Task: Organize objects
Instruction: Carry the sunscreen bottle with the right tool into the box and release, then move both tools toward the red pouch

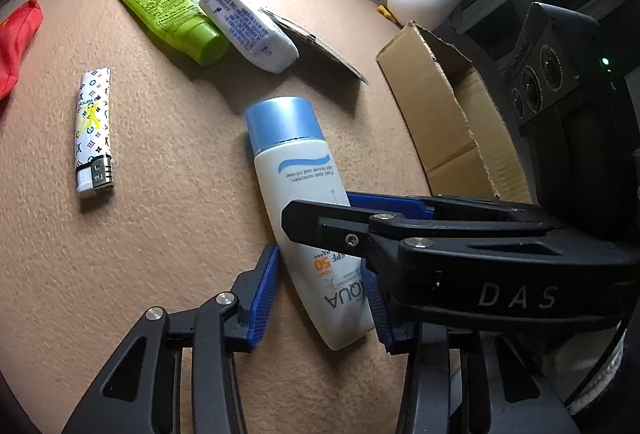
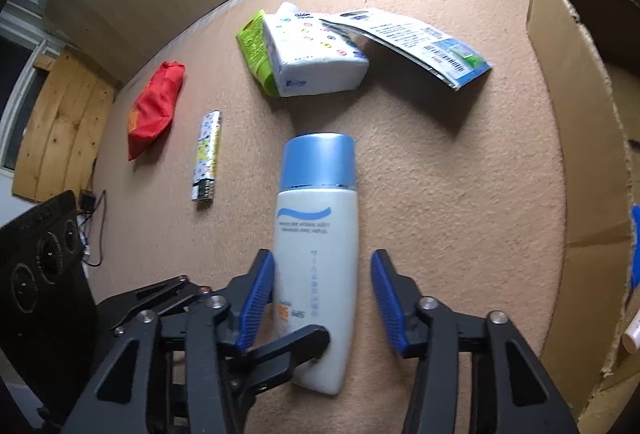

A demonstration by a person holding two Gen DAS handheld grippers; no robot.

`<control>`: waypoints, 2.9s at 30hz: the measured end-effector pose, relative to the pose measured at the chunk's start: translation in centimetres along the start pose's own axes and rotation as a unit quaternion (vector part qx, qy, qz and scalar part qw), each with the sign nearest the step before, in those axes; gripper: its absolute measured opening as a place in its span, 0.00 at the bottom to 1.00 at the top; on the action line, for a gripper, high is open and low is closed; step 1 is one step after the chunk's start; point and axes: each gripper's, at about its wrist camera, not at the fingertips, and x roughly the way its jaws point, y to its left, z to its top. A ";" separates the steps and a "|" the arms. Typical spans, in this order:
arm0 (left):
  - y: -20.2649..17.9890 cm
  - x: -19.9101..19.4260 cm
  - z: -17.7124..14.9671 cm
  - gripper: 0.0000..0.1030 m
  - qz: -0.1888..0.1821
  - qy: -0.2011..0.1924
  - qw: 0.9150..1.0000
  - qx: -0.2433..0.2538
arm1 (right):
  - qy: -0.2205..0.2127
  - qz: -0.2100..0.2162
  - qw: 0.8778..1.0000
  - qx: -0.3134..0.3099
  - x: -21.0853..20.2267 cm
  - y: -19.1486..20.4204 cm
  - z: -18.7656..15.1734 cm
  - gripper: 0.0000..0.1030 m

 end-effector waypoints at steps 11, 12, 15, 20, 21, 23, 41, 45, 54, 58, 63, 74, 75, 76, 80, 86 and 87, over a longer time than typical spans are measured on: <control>-1.9 -1.3 0.0 0.43 0.004 -0.014 1.000 0.006 | -0.017 0.003 1.000 0.007 -1.6 -0.2 -0.5 0.38; -2.3 -1.5 0.0 0.43 0.004 -0.016 1.000 0.009 | -0.020 0.003 1.000 0.006 -1.9 -0.3 -0.6 0.38; -3.7 -2.2 0.2 0.43 0.006 -0.025 0.999 0.024 | -0.034 0.003 0.999 0.006 -3.4 -0.3 -0.6 0.38; -6.5 -3.6 1.0 0.43 0.003 -0.039 0.998 0.054 | -0.064 0.001 0.998 0.010 -6.7 -1.1 -0.7 0.38; -7.2 -3.8 1.4 0.43 0.002 -0.042 0.997 0.061 | -0.070 0.000 0.997 0.012 -7.3 -1.4 -0.7 0.38; -8.5 -4.0 1.9 0.43 -0.004 -0.047 0.996 0.071 | -0.084 -0.003 0.996 0.016 -9.0 -2.1 -0.7 0.38; -18.4 3.7 4.6 0.44 -0.025 -0.025 0.991 0.130 | -0.121 -0.043 0.990 0.064 -14.3 -10.0 -2.9 0.39; -18.2 3.2 4.0 0.48 -0.014 -0.029 0.991 0.132 | -0.139 -0.076 0.986 0.050 -15.1 -10.1 -3.2 0.59; -16.0 0.4 3.1 0.48 0.012 -0.046 0.992 0.120 | -0.157 -0.090 0.983 0.038 -15.5 -8.9 -4.2 0.62; -13.9 -1.6 2.7 0.48 0.023 -0.057 0.992 0.109 | -0.169 -0.076 0.981 0.051 -15.2 -8.2 -4.6 0.62; -10.1 -4.8 2.0 0.48 0.041 -0.072 0.993 0.085 | -0.192 -0.066 0.978 0.046 -15.0 -6.3 -4.4 0.62; 2.8 -11.9 0.9 0.54 0.088 -0.109 0.990 -0.005 | -0.167 -0.060 0.984 -0.009 -10.7 1.4 -1.9 0.62; 4.1 -12.5 0.9 0.54 0.092 -0.113 0.989 -0.013 | -0.161 -0.059 0.985 -0.009 -10.2 1.9 -1.6 0.62; 5.5 -13.1 0.9 0.56 0.096 -0.118 0.988 -0.023 | -0.152 -0.056 0.987 -0.011 -9.5 2.8 -1.0 0.62; 10.5 -15.3 1.5 0.74 0.112 -0.136 0.983 -0.050 | -0.140 -0.048 0.989 -0.027 -7.6 5.9 0.9 0.62; 17.1 -17.2 3.1 0.82 0.121 -0.136 0.981 -0.063 | -0.106 -0.033 0.993 -0.040 -3.8 9.9 5.0 0.63; 17.9 -17.3 3.4 0.82 0.118 -0.136 0.981 -0.067 | -0.101 -0.027 0.994 -0.040 -3.3 10.3 5.6 0.63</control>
